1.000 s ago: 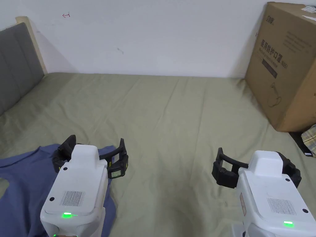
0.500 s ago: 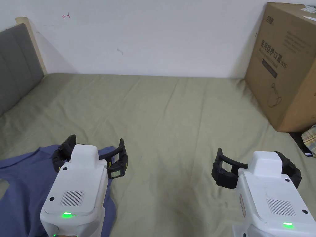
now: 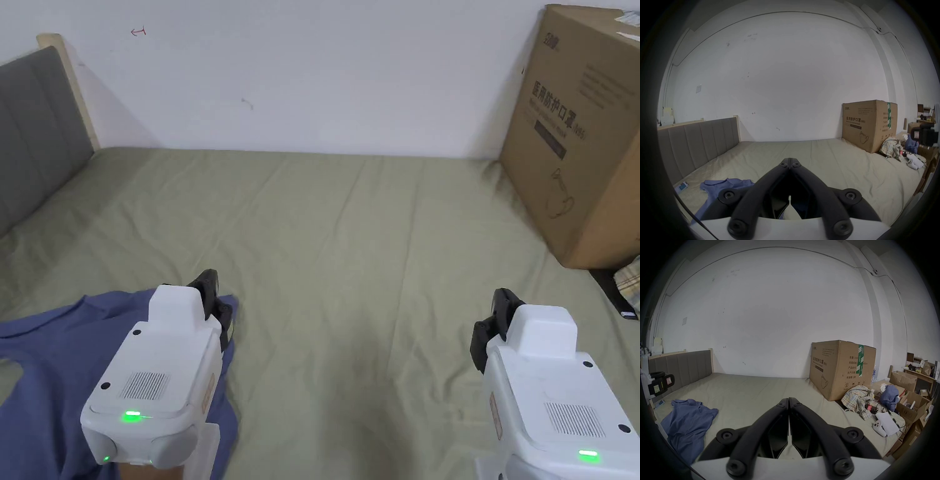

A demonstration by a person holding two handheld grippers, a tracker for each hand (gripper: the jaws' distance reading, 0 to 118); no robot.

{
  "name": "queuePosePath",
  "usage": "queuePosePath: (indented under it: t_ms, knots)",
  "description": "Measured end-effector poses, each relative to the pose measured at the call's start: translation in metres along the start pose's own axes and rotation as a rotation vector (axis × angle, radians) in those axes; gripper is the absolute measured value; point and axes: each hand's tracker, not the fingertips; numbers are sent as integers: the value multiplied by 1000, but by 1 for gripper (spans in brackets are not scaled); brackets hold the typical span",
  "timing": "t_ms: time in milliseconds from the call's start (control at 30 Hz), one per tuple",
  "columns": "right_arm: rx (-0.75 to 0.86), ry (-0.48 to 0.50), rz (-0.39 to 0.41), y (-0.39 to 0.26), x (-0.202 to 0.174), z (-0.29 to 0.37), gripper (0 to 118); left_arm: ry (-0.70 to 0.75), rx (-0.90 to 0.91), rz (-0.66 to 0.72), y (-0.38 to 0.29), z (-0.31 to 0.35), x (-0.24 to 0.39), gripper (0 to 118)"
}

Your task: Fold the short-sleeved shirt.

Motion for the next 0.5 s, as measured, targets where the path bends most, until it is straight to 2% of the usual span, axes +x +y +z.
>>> queuePosePath:
  t_ms: [200,500]
  knots:
    - [-5,75,-14,4,-16,-12,0,49,-15,0,0,9,-19,0]
    - [23,343,-3,14,-105,-30,0,311,-53,1,-11,60,-108,0]
